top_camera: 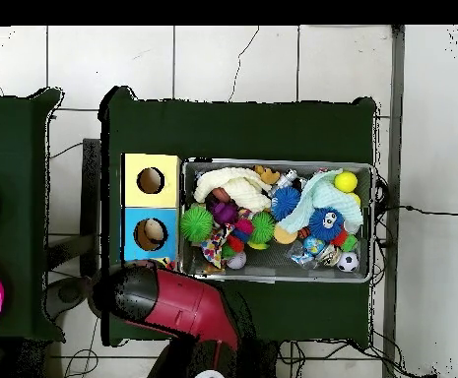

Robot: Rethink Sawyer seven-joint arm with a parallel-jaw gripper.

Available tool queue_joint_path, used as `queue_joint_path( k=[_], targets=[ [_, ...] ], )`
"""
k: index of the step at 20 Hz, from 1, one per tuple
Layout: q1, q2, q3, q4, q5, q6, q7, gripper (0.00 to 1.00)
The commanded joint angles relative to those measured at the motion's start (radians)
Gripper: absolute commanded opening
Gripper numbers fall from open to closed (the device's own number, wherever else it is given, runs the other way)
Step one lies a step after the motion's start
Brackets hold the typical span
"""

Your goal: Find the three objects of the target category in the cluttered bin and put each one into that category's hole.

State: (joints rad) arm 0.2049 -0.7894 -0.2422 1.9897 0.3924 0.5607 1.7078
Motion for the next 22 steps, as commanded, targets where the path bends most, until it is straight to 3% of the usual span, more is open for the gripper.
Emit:
queue_joint_path(
  k=[1,7,22],
  targets=[
    [0.004,0.077,0.096,0.123,0.094,-0.097,0.307,0.00],
    [-0.002,0.092,0.152,0.163,0.164,-0.148,0.296,0.00],
    [0.031,0.092,0.157,0.153,0.230,-0.107,0.300,0.00]
  ],
)
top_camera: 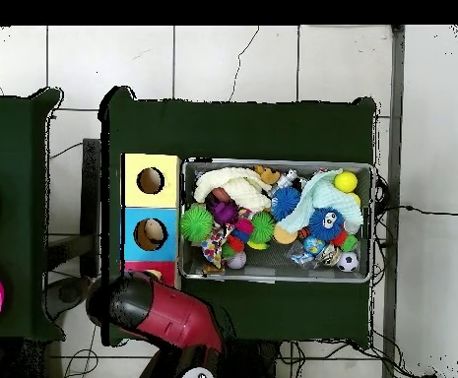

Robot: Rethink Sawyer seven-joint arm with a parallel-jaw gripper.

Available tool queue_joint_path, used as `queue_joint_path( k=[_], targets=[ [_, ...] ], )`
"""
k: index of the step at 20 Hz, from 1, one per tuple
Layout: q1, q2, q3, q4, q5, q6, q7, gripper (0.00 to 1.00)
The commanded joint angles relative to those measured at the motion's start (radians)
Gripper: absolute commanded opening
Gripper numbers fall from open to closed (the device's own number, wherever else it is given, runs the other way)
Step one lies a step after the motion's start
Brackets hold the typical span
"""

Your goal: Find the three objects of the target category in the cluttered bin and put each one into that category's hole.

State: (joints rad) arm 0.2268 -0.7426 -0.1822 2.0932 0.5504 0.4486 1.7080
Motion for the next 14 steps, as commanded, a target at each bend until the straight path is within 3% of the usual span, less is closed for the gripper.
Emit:
queue_joint_path(
  k=[1,4,5,14],
  targets=[
    [0.006,0.049,0.097,0.049,0.071,0.004,0.292,0.00],
    [-0.004,0.048,0.108,0.054,0.078,0.001,0.273,0.00],
    [-0.009,0.046,0.115,0.061,0.089,-0.008,0.268,1.00],
    [0.050,0.047,0.043,0.022,0.055,0.033,0.318,1.00]
  ],
)
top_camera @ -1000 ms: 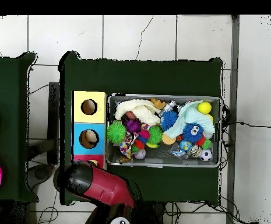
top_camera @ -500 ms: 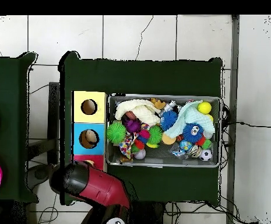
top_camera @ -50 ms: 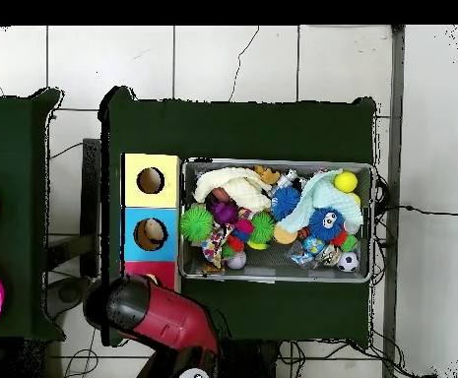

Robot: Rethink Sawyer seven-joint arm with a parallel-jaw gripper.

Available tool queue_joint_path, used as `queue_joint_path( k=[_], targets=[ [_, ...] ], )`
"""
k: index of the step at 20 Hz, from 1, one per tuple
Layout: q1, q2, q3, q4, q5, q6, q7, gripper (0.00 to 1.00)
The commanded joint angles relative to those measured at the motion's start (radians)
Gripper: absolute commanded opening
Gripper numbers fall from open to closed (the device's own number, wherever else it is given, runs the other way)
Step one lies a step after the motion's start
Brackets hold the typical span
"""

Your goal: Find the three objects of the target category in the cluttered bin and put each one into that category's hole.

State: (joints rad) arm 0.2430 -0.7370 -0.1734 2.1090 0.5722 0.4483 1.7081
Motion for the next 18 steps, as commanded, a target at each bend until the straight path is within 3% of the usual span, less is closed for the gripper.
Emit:
queue_joint_path(
  k=[1,12,18],
  targets=[
    [0.042,0.040,0.023,-0.003,0.027,0.047,0.324,1.00],
    [0.071,-0.038,-0.096,-0.114,-0.056,0.280,0.340,1.00],
    [0.108,-0.024,-0.176,-0.188,-0.110,0.252,0.312,1.00]
  ],
)
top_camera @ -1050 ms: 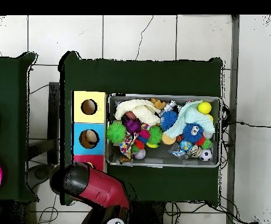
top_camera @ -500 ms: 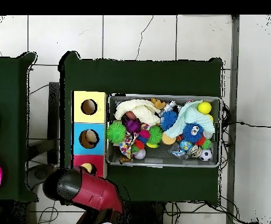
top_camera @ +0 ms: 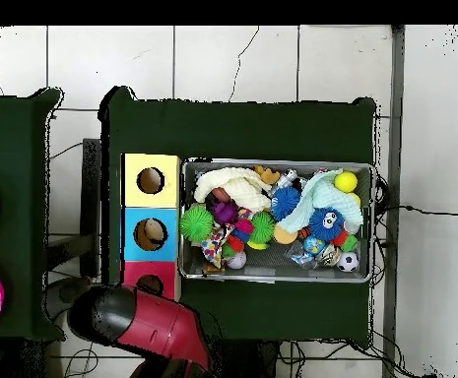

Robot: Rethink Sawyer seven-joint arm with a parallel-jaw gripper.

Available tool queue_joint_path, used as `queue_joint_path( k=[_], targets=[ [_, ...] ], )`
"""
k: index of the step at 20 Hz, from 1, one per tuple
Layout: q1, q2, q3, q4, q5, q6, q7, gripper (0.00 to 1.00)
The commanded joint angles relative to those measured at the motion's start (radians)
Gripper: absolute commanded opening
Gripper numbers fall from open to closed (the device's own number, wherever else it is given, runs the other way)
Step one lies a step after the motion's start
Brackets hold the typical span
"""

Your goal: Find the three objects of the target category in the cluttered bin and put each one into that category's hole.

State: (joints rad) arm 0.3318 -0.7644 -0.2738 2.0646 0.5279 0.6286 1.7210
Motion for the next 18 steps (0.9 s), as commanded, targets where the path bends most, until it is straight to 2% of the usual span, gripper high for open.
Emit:
queue_joint_path(
  k=[1,3,7,18],
  targets=[
    [0.023,0.017,-0.098,-0.172,-0.083,0.045,0.286,1.00],
    [0.026,0.040,-0.132,-0.216,-0.114,-0.001,0.257,1.00],
    [0.003,0.062,-0.150,-0.278,-0.157,-0.043,0.200,1.00],
    [-0.093,0.119,-0.097,-0.352,-0.234,-0.120,0.113,1.00]
  ],
)
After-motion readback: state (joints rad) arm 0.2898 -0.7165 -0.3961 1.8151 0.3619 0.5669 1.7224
